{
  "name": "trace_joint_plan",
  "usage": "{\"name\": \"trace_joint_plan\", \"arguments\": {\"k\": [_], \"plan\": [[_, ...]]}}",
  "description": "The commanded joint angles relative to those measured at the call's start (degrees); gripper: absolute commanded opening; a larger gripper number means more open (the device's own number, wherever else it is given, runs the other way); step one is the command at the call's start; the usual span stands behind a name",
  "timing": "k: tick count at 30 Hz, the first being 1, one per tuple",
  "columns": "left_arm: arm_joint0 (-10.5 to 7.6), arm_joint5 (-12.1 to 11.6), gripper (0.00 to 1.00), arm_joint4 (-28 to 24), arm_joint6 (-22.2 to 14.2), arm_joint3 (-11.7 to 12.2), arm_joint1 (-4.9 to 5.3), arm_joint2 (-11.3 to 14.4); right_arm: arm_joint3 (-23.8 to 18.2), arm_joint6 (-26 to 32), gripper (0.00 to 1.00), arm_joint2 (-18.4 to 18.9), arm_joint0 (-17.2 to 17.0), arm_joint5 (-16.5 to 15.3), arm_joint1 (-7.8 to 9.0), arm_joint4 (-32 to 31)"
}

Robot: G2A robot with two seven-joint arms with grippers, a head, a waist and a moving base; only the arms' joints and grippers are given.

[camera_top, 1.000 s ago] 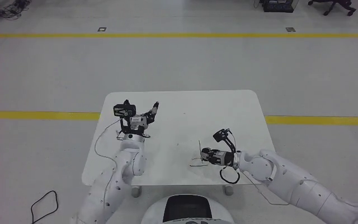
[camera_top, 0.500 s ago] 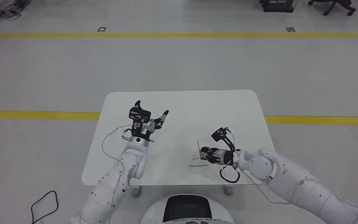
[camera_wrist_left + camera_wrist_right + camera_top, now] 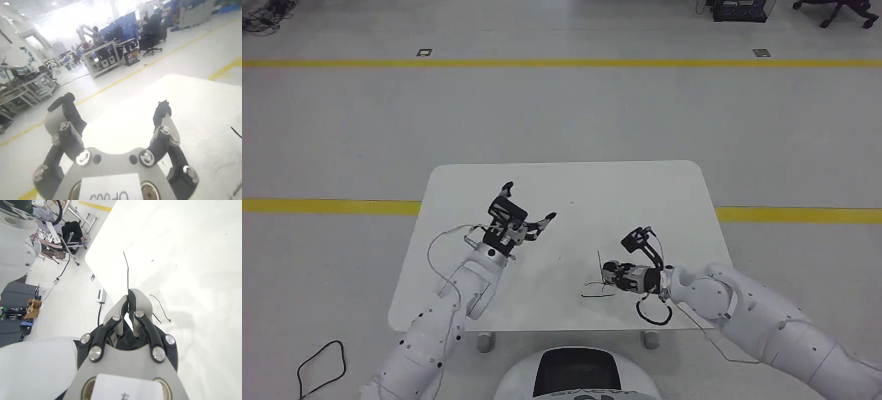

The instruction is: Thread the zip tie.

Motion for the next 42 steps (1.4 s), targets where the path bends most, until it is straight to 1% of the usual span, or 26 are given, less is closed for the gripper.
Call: {"name": "trace_joint_plan", "arguments": {"k": [1, 2, 3, 9, 10, 12, 13, 16, 19, 23, 26, 27, 28, 29, 34, 36, 37, 39, 40, 42], "plan": [[-0.16, -5.77, 1.0, 0.37, -0.32, -0.25, 0.7, -0.46, -0.51, 0.94, 0.0, -0.14, 0.32, 0.0, -0.01, -0.83], [-0.28, -7.8, 1.0, 0.37, 0.03, -0.25, 1.07, -0.68, -0.56, 1.11, 0.0, -0.19, 0.43, 0.0, -0.02, -0.97], [-0.23, -8.05, 1.0, 0.37, -0.04, -0.2, 1.27, -1.03, -0.64, 1.17, 0.0, -0.24, 0.58, 0.0, -0.02, -1.31], [-0.23, -8.05, 1.0, 0.37, -0.04, -0.2, 1.27, -1.03, -0.64, 1.17, 0.0, -0.24, 0.58, 0.0, -0.02, -1.31], [-0.21, -8.7, 1.0, -0.04, 0.06, -0.27, 1.24, -0.74, -0.64, 1.17, 0.0, -0.24, 0.58, 0.0, -0.02, -1.31], [-0.66, -11.87, 1.0, -1.3, 0.81, 0.43, 1.32, -0.45, -0.13, 1.06, 0.0, -0.13, 0.33, 0.0, -0.23, -1.4], [-1.3, -15.25, 1.0, -0.86, 0.08, 1.2, 1.51, -0.05, 0.25, 1.38, 0.0, -0.03, 0.42, 0.0, -0.4, -1.08], [-2.28, -15.25, 1.0, -0.98, -0.62, 2.52, 1.92, 1.61, 1.21, 1.94, 0.0, 0.08, 0.76, 0.0, -0.78, -0.01], [-3.47, -15.25, 1.0, -2.23, -0.71, 3.67, 2.51, 4.16, 2.14, 1.96, 0.0, 0.1, 1.03, 0.0, -1.15, 1.01], [-5.63, -15.25, 1.0, -4.34, -1.0, 5.11, 3.57, 7.64, 2.94, 1.99, 0.0, -0.26, 1.47, 0.0, -1.62, 1.4], [-7.02, -15.25, 1.0, -6.4, -0.87, 5.66, 4.42, 10.31, 3.04, 2.4, 0.0, -0.67, 1.84, 0.0, -1.85, 1.41], [-7.76, -15.25, 1.0, -6.71, -0.19, 5.44, 4.94, 11.98, 2.83, 3.28, 0.0, -0.96, 2.12, 0.0, -1.87, 1.26], [-8.6, -15.25, 1.0, -5.85, 0.71, 5.83, 5.43, 11.98, 2.92, 3.45, 0.0, -1.01, 2.25, 0.0, -1.85, 1.4], [-8.73, -15.25, 1.0, -5.61, 0.99, 6.01, 5.57, 11.82, 2.99, 3.37, 0.0, -1.01, 2.27, 0.0, -1.83, 1.51], [-8.73, -15.25, 1.0, -5.61, 0.99, 6.01, 5.57, 11.82, 2.99, 3.37, 0.0, -1.01, 2.27, 0.0, -1.83, 1.51], [-8.75, -15.25, 1.0, -5.47, 0.47, 5.93, 5.57, 12.2, 2.99, 3.37, 0.0, -1.01, 2.27, 0.0, -1.83, 1.51], [-8.91, -15.25, 1.0, -5.2, -0.64, 5.94, 5.62, 12.91, 2.96, 3.06, 0.0, -0.87, 2.0, 0.14, -1.91, 1.26], [-9.34, -15.25, 1.0, -6.15, -0.32, 6.1, 5.82, 14.45, 3.06, 3.47, 0.0, -0.47, 1.84, 0.0, -1.99, 1.74], [-9.85, -15.25, 1.0, -6.62, -0.34, 6.42, 6.1, 15.8, 2.89, 4.05, 0.0, -0.25, 1.82, 0.0, -2.03, 2.14], [-10.89, -15.25, 1.0, -6.75, -0.16, 7.04, 6.7, 17.49, 2.61, 4.95, 0.0, 0.06, 1.82, 0.0, -2.03, 2.68]]}}
